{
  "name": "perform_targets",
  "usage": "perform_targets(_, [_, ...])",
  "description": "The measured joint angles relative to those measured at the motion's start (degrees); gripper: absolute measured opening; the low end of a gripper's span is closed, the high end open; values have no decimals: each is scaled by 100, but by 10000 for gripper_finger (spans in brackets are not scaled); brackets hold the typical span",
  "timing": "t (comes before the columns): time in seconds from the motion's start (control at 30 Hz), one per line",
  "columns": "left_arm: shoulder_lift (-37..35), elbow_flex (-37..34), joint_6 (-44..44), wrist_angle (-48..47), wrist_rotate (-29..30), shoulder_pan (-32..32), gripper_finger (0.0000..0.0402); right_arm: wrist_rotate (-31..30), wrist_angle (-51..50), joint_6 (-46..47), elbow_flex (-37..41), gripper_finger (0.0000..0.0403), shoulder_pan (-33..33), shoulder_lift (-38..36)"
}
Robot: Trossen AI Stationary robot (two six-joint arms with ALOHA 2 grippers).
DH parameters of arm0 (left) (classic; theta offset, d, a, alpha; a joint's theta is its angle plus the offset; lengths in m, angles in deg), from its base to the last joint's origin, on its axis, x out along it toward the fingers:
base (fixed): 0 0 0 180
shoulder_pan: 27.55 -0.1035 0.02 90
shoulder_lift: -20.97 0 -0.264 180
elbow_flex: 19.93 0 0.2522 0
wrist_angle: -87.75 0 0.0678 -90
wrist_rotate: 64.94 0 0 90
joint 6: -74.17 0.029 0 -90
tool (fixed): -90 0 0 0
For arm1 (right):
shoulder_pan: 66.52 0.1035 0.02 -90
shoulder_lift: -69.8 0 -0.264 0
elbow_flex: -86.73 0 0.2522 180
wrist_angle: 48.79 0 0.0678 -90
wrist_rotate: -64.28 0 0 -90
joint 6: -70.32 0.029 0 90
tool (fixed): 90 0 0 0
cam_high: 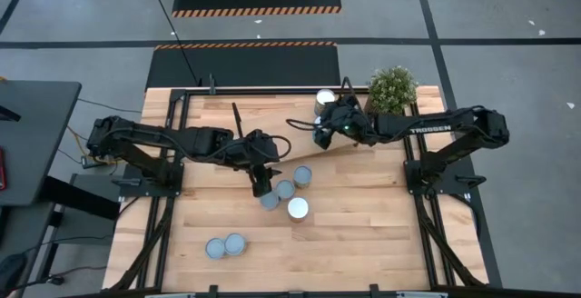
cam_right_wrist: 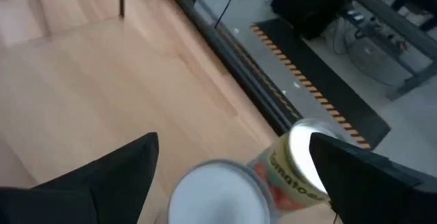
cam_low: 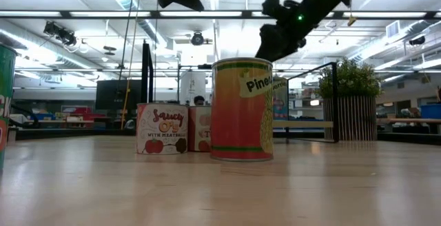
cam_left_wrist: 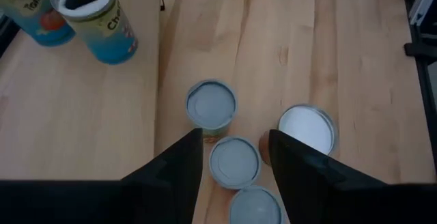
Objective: Pick and place cans onto a shelf
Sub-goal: Put the blue can on the shelf
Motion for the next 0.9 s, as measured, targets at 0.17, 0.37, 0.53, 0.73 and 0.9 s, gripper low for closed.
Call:
perform_targets(0.17, [-212, 0, 24, -288, 53, -31, 173, -25, -234, -316, -508, 387, 39, 593])
perform_targets(0.37, [-598, 0, -73, -748, 206, -66, 173, -522, -855, -510, -1259, 387, 28, 1330])
perform_targets(0.53, [-919, 0, -337, -1341, 227, -63, 173, -681, -1470, -744, -1537, 387, -28, 1591])
perform_targets(0.73, [-1259, 0, -811, -1685, 324, -47, 173, -692, -2010, -748, -1520, 386, -239, 1540])
perform_targets(0.9, [-1434, 0, -947, -1689, 380, 20, 173, -703, -2208, -791, -1518, 386, -436, 1446])
